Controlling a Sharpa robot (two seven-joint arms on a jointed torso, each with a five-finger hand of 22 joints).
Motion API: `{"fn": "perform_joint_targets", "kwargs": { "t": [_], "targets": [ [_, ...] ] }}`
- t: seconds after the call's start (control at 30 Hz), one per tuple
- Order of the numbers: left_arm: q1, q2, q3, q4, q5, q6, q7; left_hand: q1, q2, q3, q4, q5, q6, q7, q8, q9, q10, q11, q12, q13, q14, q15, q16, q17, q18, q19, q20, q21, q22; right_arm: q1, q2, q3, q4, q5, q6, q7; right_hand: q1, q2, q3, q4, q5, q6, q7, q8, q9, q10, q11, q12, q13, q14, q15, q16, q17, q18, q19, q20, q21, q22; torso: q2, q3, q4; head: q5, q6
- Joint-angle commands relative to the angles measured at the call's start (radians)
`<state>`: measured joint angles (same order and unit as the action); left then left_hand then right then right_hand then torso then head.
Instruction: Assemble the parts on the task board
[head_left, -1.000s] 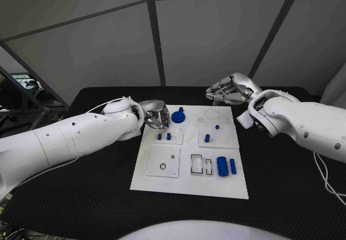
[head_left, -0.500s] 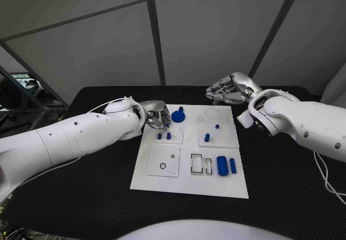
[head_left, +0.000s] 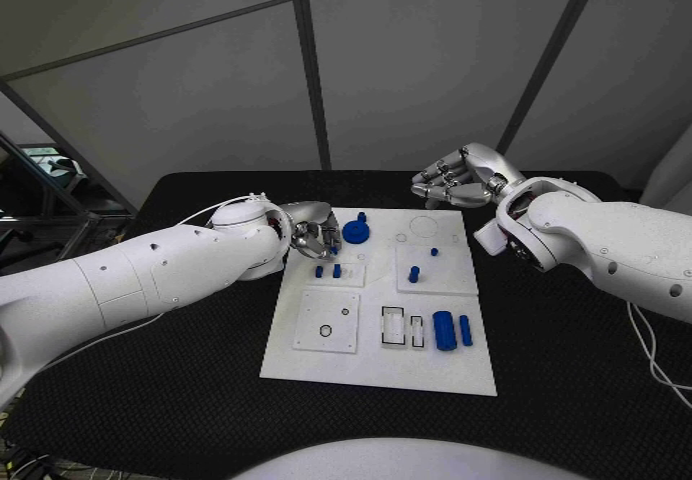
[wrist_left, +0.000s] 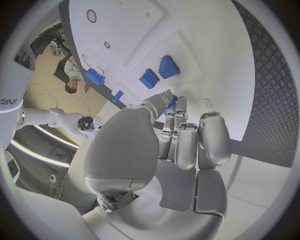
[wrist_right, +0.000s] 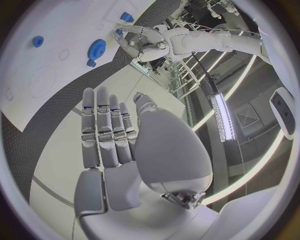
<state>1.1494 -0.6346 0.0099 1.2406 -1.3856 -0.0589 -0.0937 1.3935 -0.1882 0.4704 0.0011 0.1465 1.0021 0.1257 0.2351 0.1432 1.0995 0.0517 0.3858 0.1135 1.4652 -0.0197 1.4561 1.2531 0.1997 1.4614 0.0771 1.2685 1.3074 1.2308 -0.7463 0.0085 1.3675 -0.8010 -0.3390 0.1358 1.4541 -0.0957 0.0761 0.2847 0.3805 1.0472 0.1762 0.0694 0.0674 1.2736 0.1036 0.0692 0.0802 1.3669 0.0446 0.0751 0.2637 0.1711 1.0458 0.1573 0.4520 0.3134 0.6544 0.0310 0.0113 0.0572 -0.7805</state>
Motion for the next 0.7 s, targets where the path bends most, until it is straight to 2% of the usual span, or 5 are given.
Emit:
{"fn": "perform_joint_targets", "kwargs": {
  "t": [0.03,0.13,0.33,0.7],
  "targets": [
    [0.001,-0.001,0.0,0.0,0.002,0.012,-0.009,-0.012,-0.001,-0.006,-0.001,-0.004,-0.02,0.003,-0.016,-0.007,-0.003,0.008,-0.007,-0.001,0.026,0.004,0.003,-0.002,-0.128,-0.001,0.004,-0.004,0.036,0.002,0.0,0.001,0.001,-0.001,0.004,0.005,0.002,0.002,0.005,-0.002,0.005,-0.009,0.001,-0.002,0.0,-0.004,0.001,-0.003,-0.001,0.005,0.003,-0.006,-0.001,0.011,0.006,-0.001,-0.005,-0.001,0.0,-0.0003,0.0005,0.0,0.001],
    [0.001,-0.004,0.0,0.001,0.002,0.012,-0.011,-0.015,-0.005,-0.01,-0.002,-0.003,-0.051,0.006,-0.045,-0.019,-0.003,0.008,-0.015,-0.003,0.025,0.005,0.004,-0.004,-0.128,-0.002,0.006,-0.007,0.035,0.002,-0.001,0.001,0.001,-0.001,0.004,0.005,0.002,0.002,0.006,-0.001,0.006,-0.009,0.001,-0.002,0.0,-0.004,0.001,-0.003,-0.001,0.005,0.003,-0.007,-0.002,0.011,0.006,-0.001,-0.006,-0.001,0.0,-0.0006,0.0007,0.0,0.001],
    [0.0,-0.009,0.0,0.004,0.002,0.008,-0.013,-0.018,-0.01,-0.018,-0.004,-0.004,-0.087,0.004,-0.081,-0.037,-0.002,0.009,-0.026,-0.004,0.024,0.006,0.005,-0.007,-0.127,-0.003,0.007,-0.011,0.035,0.002,-0.002,0.001,0.0,-0.001,0.004,0.003,0.002,0.002,0.006,-0.001,0.006,-0.009,0.001,-0.002,0.0,-0.004,0.001,-0.003,-0.001,0.005,0.003,-0.007,-0.002,0.011,0.006,-0.001,-0.006,-0.001,-0.001,-0.0008,0.0011,0.0,0.001],
    [0.0,-0.02,0.0,0.01,0.003,-0.003,-0.018,-0.019,-0.01,-0.045,-0.002,-0.003,-0.136,-0.005,-0.122,-0.062,-0.016,0.013,-0.04,-0.005,0.024,0.008,0.008,-0.009,-0.126,-0.003,0.01,-0.017,0.033,0.002,-0.005,0.001,-0.013,-0.036,0.023,-0.023,0.016,-0.006,0.014,-0.011,-0.004,-0.011,0.001,-0.002,0.0,-0.011,0.001,-0.005,-0.002,0.013,0.0,-0.004,-0.001,0.012,0.013,-0.003,-0.005,-0.001,-0.001,-0.0014,0.001,0.0,0.002]
  ]
}}
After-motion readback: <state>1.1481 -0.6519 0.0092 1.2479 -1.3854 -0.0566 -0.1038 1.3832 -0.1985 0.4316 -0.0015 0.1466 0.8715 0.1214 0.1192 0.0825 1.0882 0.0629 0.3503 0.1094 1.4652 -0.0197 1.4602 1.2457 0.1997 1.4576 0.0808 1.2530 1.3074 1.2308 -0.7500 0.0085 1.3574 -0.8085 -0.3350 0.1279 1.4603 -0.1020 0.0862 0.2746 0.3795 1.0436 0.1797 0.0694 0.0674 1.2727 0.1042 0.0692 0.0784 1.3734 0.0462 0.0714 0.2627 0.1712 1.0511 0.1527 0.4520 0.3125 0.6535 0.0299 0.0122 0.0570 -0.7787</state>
